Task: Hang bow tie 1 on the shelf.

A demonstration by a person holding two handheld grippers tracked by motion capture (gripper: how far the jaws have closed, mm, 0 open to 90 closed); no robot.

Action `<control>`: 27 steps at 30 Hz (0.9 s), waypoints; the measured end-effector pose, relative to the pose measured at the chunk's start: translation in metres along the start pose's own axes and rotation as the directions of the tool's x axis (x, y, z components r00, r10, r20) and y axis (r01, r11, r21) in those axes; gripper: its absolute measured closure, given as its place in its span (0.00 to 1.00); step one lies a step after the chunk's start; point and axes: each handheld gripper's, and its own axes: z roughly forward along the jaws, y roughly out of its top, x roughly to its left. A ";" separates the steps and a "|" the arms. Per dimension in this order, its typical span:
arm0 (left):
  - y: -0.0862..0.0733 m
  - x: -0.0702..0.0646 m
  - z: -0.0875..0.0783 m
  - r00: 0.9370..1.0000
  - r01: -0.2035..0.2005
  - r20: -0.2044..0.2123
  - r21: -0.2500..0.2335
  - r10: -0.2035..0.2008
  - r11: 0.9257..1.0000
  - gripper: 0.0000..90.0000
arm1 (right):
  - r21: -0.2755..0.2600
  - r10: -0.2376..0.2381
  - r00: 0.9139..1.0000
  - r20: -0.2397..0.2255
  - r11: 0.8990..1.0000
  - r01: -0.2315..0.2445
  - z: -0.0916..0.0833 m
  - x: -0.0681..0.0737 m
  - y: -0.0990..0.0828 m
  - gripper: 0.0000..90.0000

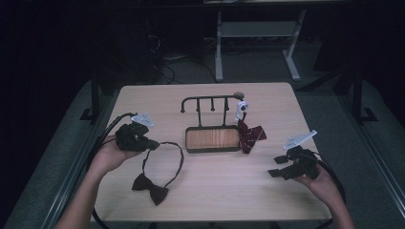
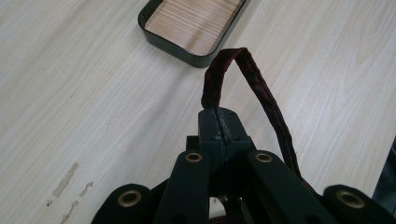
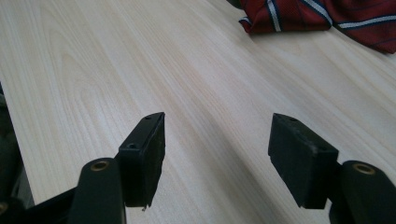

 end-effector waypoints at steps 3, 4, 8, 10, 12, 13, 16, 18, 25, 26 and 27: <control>0.002 -0.001 -0.003 1.000 -0.003 0.001 -0.005 0.003 1.000 1.00 | -0.002 0.003 1.000 0.001 1.000 -0.003 -0.001 0.001 0.001 0.41; 0.002 -0.001 -0.003 1.000 -0.003 0.001 -0.005 0.003 1.000 1.00 | -0.002 0.003 1.000 0.001 1.000 -0.003 -0.001 0.001 0.001 0.41; 0.006 -0.002 -0.008 1.000 -0.015 0.004 -0.015 0.015 1.000 1.00 | 0.005 -0.008 1.000 0.000 1.000 0.008 0.001 0.001 0.002 0.41; 0.007 -0.002 -0.009 1.000 -0.016 0.007 -0.016 0.016 1.000 1.00 | 0.005 -0.009 1.000 0.000 1.000 0.009 0.001 0.001 0.002 0.41; 0.009 -0.003 -0.011 1.000 -0.019 0.002 -0.022 0.019 1.000 1.00 | 0.004 -0.008 1.000 0.001 1.000 0.008 0.001 0.001 0.002 0.41; 0.011 -0.004 -0.013 1.000 -0.021 0.001 -0.023 0.021 1.000 1.00 | 0.003 -0.004 1.000 0.001 1.000 0.004 0.001 0.001 0.002 0.41; 0.015 -0.005 -0.015 1.000 -0.028 0.000 -0.025 0.028 0.999 1.00 | 0.002 -0.007 1.000 0.002 1.000 0.007 0.001 0.002 0.003 0.41; 0.016 -0.005 -0.016 1.000 -0.028 0.000 -0.029 0.028 0.999 1.00 | 0.003 -0.006 1.000 0.002 1.000 0.006 0.001 0.002 0.003 0.41; 0.028 -0.006 -0.022 0.999 -0.050 -0.005 -0.032 0.050 0.998 1.00 | 0.002 -0.008 1.000 0.003 1.000 0.008 0.000 0.001 0.002 0.41; 0.029 -0.006 -0.023 0.999 -0.049 -0.004 -0.035 0.049 0.998 1.00 | 0.002 -0.009 1.000 0.003 1.000 0.009 0.000 0.001 0.002 0.41; 0.030 -0.005 -0.024 0.999 -0.048 -0.004 -0.035 0.048 0.998 1.00 | 0.002 -0.009 1.000 0.003 1.000 0.009 0.000 0.001 0.002 0.41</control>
